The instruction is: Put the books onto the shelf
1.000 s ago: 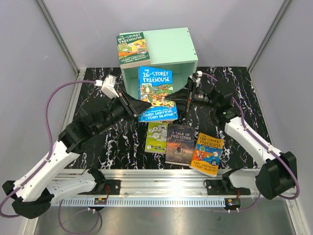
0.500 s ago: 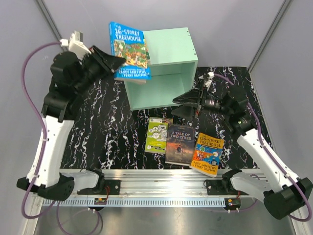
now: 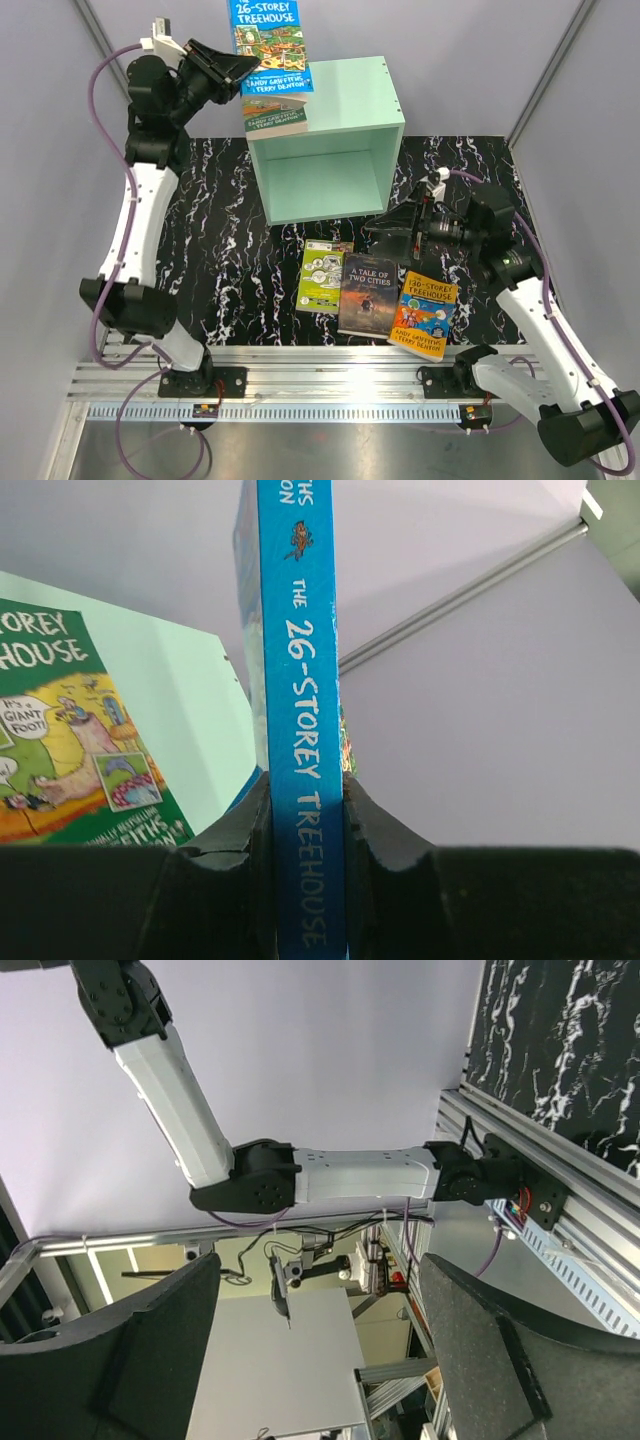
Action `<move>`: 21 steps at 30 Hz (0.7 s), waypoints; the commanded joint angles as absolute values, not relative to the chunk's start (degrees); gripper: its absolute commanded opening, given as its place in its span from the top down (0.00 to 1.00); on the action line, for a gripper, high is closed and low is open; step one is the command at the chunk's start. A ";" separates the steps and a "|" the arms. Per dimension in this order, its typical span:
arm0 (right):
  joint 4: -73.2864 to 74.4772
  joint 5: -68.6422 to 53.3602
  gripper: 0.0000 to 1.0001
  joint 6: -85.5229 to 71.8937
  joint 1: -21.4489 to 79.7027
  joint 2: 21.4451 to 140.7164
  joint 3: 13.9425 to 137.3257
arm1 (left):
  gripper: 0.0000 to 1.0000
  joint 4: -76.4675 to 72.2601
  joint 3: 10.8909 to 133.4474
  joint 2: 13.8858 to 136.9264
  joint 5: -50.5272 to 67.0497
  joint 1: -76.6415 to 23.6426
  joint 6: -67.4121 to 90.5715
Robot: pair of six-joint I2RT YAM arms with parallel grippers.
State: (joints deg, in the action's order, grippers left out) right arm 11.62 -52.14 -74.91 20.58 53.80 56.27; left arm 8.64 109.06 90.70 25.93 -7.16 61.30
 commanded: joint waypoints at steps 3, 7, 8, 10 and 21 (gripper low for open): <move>16.87 -56.86 0.13 -69.70 17.23 54.75 59.86 | 1.00 -10.25 107.85 95.44 32.69 -5.80 73.20; 16.79 -58.27 0.13 -69.43 14.51 54.93 58.63 | 1.00 -14.24 101.52 94.92 32.79 -5.71 76.47; 16.61 -58.36 0.13 -69.43 14.24 55.11 58.28 | 1.00 -13.54 100.90 94.57 32.70 -5.71 76.20; 16.35 -58.71 0.13 -69.61 13.80 55.11 57.40 | 1.00 -11.27 99.41 93.87 32.52 -5.45 75.59; 15.65 -58.89 0.13 -69.96 13.18 55.55 55.37 | 1.00 3.84 100.98 91.93 31.73 -2.64 67.42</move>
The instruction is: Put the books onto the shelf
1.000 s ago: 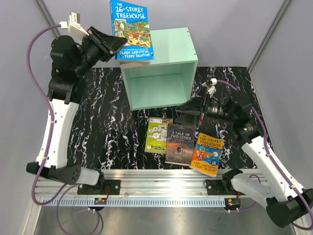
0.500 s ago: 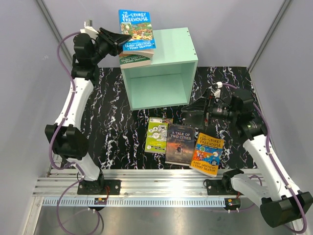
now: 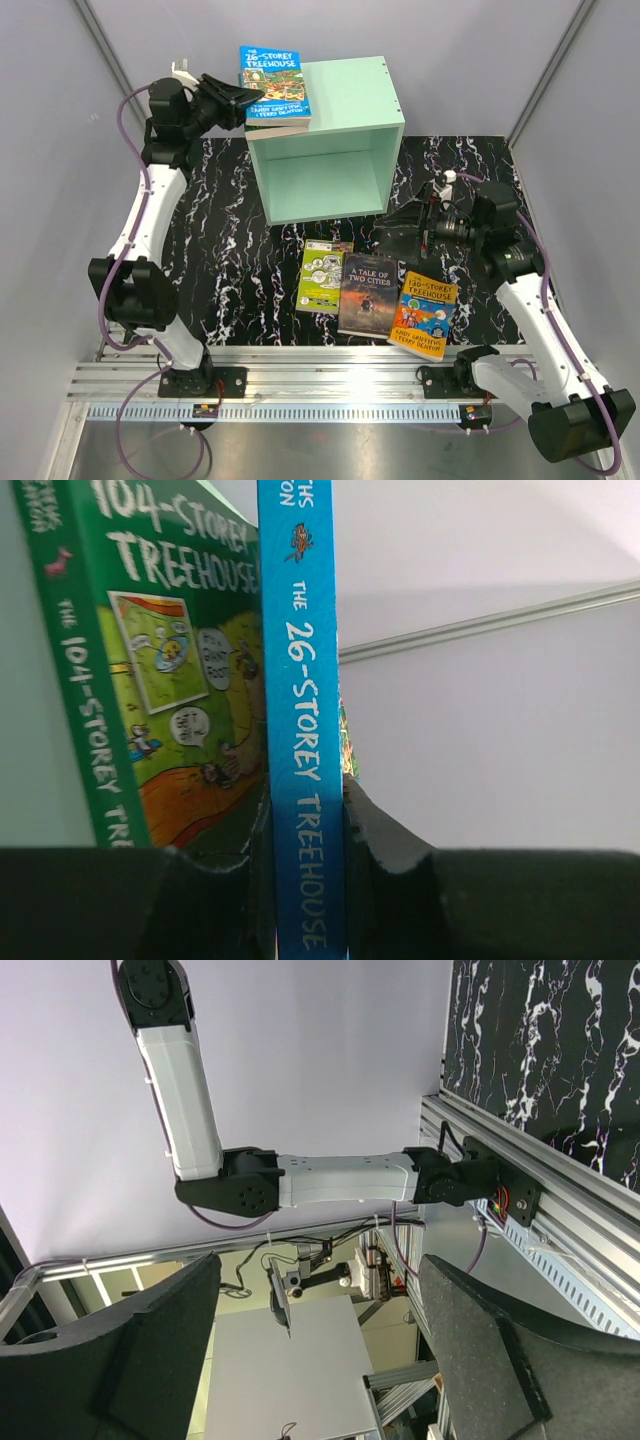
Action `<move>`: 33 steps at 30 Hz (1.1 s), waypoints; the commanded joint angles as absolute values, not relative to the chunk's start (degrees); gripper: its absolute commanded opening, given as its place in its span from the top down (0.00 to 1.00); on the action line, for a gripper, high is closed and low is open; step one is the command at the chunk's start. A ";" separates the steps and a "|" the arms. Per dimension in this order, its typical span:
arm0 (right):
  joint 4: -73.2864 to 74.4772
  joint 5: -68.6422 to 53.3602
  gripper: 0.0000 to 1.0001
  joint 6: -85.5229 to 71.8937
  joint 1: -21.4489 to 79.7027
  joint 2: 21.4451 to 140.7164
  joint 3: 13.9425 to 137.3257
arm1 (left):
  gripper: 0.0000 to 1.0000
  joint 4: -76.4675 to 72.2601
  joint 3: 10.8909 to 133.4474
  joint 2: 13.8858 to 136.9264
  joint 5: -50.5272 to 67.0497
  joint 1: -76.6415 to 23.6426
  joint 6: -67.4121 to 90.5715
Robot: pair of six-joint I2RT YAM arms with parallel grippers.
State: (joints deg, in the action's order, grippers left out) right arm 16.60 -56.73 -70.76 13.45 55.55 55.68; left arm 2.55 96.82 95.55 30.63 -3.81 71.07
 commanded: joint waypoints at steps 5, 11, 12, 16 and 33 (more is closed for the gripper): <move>15.47 -58.45 0.13 -70.14 13.09 55.46 54.49 | 0.98 6.32 103.18 92.37 32.52 -1.76 66.36; 14.77 -58.36 0.13 -70.40 13.09 55.55 53.26 | 0.73 8.96 102.31 93.96 34.45 -1.85 65.74; 14.77 -58.27 0.13 -70.49 13.01 55.55 53.17 | 0.71 9.05 101.78 93.78 34.28 -1.85 65.57; 14.68 -58.10 0.13 -70.49 13.01 55.63 52.82 | 0.49 10.19 100.63 93.34 34.10 -1.85 64.69; 16.61 -58.01 0.13 -69.52 12.83 55.11 52.29 | 0.01 44.81 124.98 103.71 36.21 -0.09 48.79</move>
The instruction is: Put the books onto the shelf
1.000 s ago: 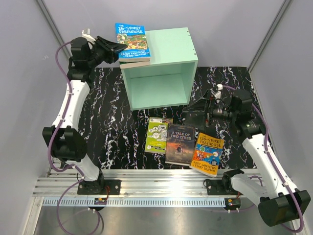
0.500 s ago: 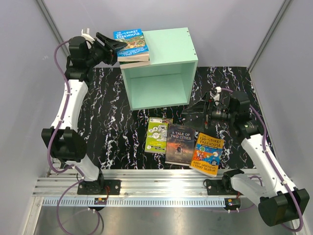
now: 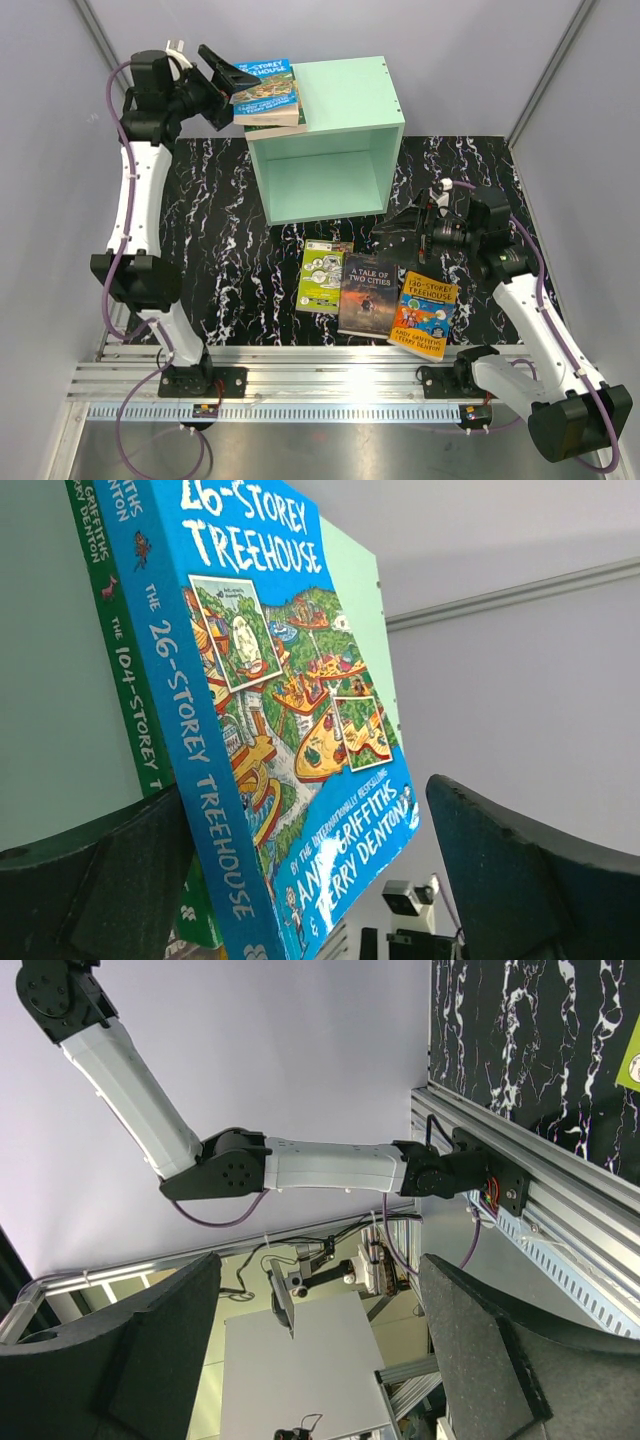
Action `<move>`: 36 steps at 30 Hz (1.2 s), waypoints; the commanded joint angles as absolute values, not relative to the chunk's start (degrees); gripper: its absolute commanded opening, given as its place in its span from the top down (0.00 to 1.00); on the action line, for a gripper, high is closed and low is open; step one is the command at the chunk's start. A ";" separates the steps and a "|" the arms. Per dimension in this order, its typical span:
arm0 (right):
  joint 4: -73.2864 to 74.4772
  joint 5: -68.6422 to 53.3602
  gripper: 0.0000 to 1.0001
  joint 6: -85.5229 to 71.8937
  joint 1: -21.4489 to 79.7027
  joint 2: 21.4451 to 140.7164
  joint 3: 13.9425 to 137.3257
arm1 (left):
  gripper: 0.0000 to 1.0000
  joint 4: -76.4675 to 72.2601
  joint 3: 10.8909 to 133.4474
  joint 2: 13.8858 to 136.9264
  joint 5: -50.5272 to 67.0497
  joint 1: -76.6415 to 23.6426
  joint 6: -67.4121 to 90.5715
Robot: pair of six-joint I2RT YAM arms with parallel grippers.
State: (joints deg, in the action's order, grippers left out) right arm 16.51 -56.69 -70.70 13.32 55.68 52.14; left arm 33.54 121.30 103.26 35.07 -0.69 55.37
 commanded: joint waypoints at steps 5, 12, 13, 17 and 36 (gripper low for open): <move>16.87 -57.92 0.13 -69.35 12.83 55.02 51.77 | 0.01 51.23 126.03 103.88 34.10 1.23 44.13; 17.14 -58.10 0.13 -69.26 12.83 55.02 50.98 | 0.01 62.74 133.77 106.44 29.72 1.05 37.18; 17.14 -58.10 0.13 -69.17 12.83 54.85 50.80 | 0.01 63.01 133.07 106.09 29.01 1.14 36.48; 17.84 -58.18 0.13 -68.64 12.75 54.67 50.71 | 0.01 60.49 128.17 102.40 26.11 1.23 36.74; 19.77 -58.18 0.13 -66.53 12.83 53.62 49.40 | 0.18 38.85 115.85 87.37 27.95 5.01 41.31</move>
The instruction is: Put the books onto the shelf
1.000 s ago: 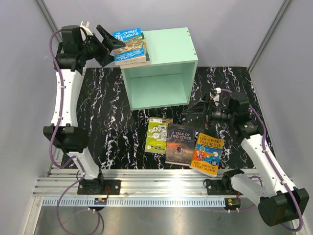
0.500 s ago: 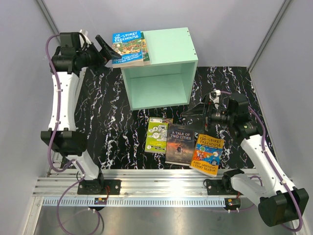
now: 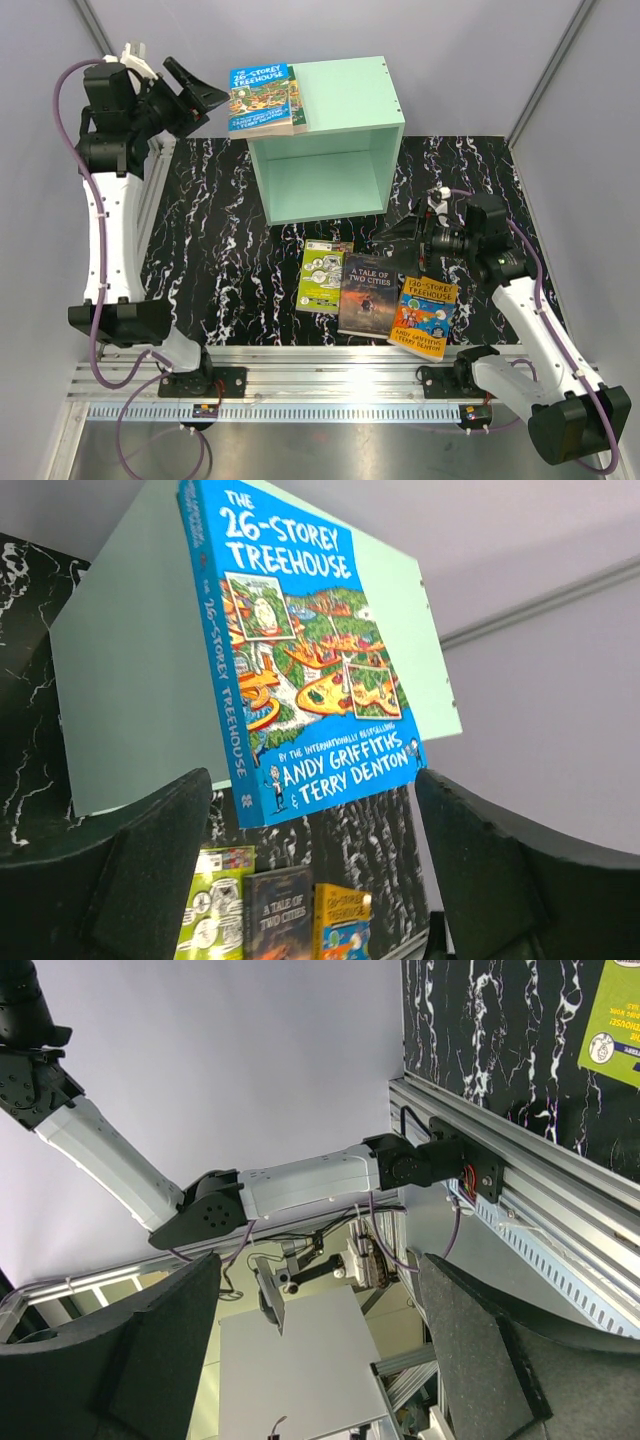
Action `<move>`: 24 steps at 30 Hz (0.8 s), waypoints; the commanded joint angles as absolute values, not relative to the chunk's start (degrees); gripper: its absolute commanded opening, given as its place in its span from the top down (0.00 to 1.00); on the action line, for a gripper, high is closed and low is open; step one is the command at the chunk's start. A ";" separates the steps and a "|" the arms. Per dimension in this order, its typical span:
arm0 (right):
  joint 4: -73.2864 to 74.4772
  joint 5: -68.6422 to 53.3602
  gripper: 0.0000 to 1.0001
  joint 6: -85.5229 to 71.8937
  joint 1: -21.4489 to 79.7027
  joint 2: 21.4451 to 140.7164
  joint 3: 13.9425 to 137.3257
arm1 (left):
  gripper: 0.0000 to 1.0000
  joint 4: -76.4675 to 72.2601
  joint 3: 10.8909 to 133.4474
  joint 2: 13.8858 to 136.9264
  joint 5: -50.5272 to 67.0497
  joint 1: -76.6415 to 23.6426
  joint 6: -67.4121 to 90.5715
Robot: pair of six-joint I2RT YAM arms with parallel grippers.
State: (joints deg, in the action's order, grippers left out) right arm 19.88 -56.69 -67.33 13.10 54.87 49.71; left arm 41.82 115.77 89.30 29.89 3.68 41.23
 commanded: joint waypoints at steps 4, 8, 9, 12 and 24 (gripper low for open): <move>20.21 -58.36 0.13 -66.18 12.83 53.18 49.31 | 0.57 38.41 114.70 88.24 27.60 5.10 41.04; 20.57 -58.62 0.13 -65.83 12.75 53.35 49.48 | 0.62 36.83 113.99 89.03 27.77 5.10 41.04; 21.00 -58.71 0.14 -65.40 12.74 53.44 49.83 | 0.62 36.83 114.08 89.38 27.69 5.10 41.04; 21.27 -58.89 0.13 -64.78 12.66 53.96 50.36 | 0.62 37.09 114.34 90.44 27.42 5.01 40.96; 20.48 -59.50 0.14 -64.16 12.48 55.63 50.80 | 0.62 35.42 116.89 95.70 27.95 2.73 42.89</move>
State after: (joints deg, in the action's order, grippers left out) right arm 21.34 -57.41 -65.39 12.95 55.37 49.17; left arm 39.07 114.04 94.39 28.01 3.70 42.09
